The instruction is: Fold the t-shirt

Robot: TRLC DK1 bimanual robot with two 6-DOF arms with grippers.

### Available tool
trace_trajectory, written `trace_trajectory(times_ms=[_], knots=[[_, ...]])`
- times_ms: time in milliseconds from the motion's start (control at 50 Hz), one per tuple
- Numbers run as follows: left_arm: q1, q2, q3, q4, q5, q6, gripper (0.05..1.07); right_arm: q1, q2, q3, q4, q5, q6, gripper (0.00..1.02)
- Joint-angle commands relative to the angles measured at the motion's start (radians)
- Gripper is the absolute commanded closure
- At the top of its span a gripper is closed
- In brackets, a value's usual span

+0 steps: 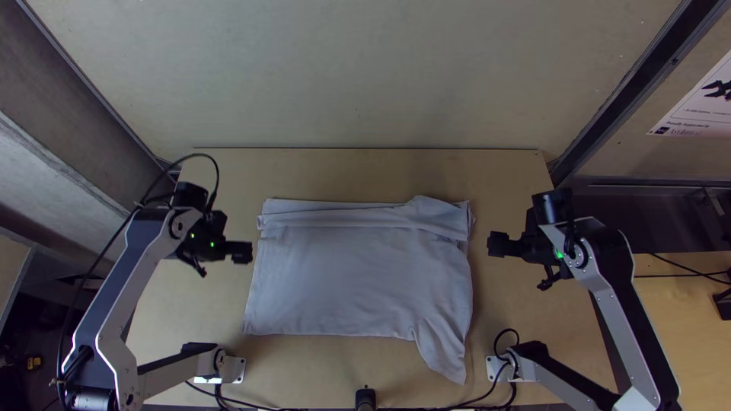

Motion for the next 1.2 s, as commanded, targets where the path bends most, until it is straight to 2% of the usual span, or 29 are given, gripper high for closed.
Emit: trace_trajectory(times_ms=[0,260,480,680,960,1100,1180], knots=[[-0.011,-0.075,-0.096,-0.057,-0.022,0.066,0.10,0.016,-0.027,-0.055,-0.024,0.008,0.031,0.05],[-0.088,-0.163,-0.228,-0.163,-0.095,0.106,0.10,0.116,-0.030,-0.110,-0.071,0.008,0.068,0.05],[-0.166,-0.166,-0.312,-0.204,-0.132,0.095,0.10,0.130,-0.006,-0.164,-0.100,0.000,0.074,0.05],[-0.230,-0.092,-0.370,-0.178,-0.146,0.049,0.10,0.142,0.008,-0.199,-0.123,-0.004,0.071,0.05],[-0.322,0.048,-0.377,-0.079,-0.152,-0.051,0.11,0.205,0.010,-0.239,-0.143,-0.007,0.082,0.05],[-0.359,0.117,-0.397,-0.053,-0.161,-0.061,0.11,0.208,0.005,-0.257,-0.143,-0.007,0.080,0.05],[-0.364,0.146,-0.392,-0.049,-0.168,-0.069,0.23,0.210,0.005,-0.262,-0.143,-0.006,0.080,0.06]])
